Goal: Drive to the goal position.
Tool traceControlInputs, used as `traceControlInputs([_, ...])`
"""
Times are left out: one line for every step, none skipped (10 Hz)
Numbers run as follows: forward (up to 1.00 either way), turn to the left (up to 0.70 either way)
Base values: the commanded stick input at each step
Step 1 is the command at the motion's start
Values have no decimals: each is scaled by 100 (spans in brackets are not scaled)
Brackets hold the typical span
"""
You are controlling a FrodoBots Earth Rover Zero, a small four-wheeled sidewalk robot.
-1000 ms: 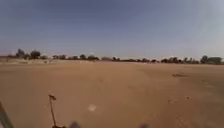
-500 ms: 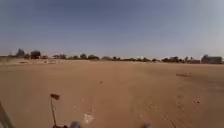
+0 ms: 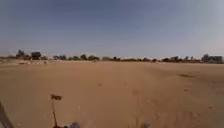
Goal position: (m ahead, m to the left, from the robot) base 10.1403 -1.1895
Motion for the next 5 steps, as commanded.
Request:
traceControlInputs([50,0])
traceControlInputs([50,0])
traceControlInputs([50,0])
traceControlInputs([50,0])
traceControlInputs([50,0])
